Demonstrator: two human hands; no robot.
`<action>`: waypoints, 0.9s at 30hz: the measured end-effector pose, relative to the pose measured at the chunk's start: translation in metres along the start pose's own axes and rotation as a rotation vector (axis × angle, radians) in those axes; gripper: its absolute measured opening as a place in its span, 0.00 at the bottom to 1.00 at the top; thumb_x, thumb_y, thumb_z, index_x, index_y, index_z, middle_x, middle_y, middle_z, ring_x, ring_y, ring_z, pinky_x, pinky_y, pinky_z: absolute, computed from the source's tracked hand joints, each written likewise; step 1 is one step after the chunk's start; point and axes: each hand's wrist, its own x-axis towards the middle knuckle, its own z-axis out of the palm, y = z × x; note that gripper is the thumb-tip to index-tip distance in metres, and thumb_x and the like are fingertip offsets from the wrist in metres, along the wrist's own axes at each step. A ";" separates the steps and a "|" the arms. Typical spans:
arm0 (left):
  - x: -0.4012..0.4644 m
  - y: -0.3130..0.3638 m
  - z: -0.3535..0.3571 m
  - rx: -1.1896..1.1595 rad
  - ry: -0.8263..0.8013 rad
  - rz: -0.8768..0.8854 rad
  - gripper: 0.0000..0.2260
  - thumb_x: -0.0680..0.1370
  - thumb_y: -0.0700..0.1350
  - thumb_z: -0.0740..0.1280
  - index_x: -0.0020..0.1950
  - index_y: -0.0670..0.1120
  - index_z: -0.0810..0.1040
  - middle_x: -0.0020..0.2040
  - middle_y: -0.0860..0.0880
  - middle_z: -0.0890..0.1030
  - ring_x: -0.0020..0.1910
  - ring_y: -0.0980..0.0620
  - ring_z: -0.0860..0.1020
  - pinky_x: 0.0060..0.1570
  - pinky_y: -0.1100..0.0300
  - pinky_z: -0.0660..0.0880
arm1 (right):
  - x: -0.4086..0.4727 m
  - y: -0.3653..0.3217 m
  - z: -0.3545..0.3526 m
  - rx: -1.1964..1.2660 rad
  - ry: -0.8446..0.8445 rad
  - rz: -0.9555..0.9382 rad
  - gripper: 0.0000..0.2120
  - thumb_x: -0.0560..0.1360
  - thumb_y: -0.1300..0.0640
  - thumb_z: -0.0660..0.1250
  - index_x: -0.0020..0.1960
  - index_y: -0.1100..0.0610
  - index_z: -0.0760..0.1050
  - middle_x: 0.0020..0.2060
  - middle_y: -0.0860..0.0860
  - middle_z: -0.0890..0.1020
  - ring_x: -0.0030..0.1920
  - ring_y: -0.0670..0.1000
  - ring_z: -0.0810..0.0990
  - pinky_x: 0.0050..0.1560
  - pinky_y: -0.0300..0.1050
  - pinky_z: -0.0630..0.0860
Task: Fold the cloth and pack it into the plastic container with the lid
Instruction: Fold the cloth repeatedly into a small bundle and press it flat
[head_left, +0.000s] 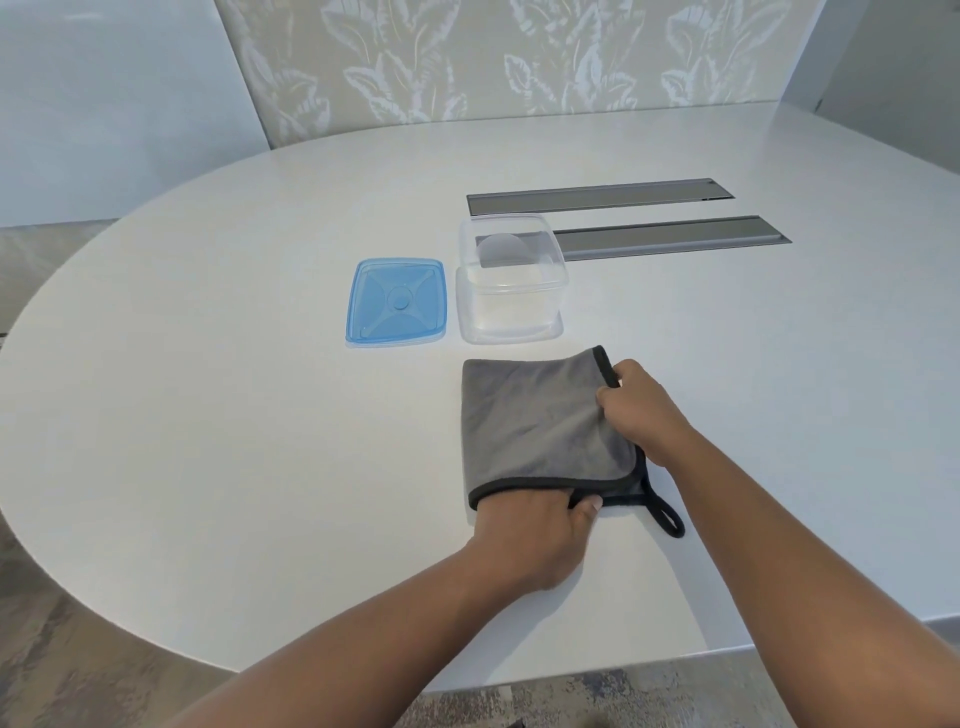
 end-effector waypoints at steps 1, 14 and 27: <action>0.000 0.001 -0.001 0.005 -0.008 -0.005 0.22 0.84 0.62 0.51 0.60 0.49 0.77 0.55 0.50 0.81 0.54 0.47 0.77 0.49 0.56 0.70 | 0.000 0.001 0.000 -0.036 0.000 -0.014 0.13 0.77 0.55 0.58 0.61 0.53 0.67 0.48 0.51 0.78 0.46 0.52 0.78 0.43 0.50 0.76; -0.013 0.013 -0.007 0.135 -0.269 0.047 0.31 0.81 0.68 0.46 0.81 0.54 0.55 0.76 0.44 0.68 0.70 0.36 0.71 0.61 0.41 0.69 | 0.005 0.011 0.006 -0.550 0.126 -0.136 0.15 0.82 0.47 0.53 0.67 0.50 0.61 0.38 0.47 0.73 0.36 0.51 0.72 0.34 0.48 0.65; -0.021 0.027 -0.038 0.179 -0.314 0.221 0.33 0.80 0.68 0.54 0.79 0.50 0.61 0.74 0.45 0.70 0.72 0.41 0.68 0.69 0.44 0.66 | -0.012 0.014 0.015 -0.707 0.391 -0.344 0.21 0.84 0.50 0.54 0.76 0.53 0.63 0.70 0.55 0.70 0.59 0.61 0.74 0.50 0.55 0.71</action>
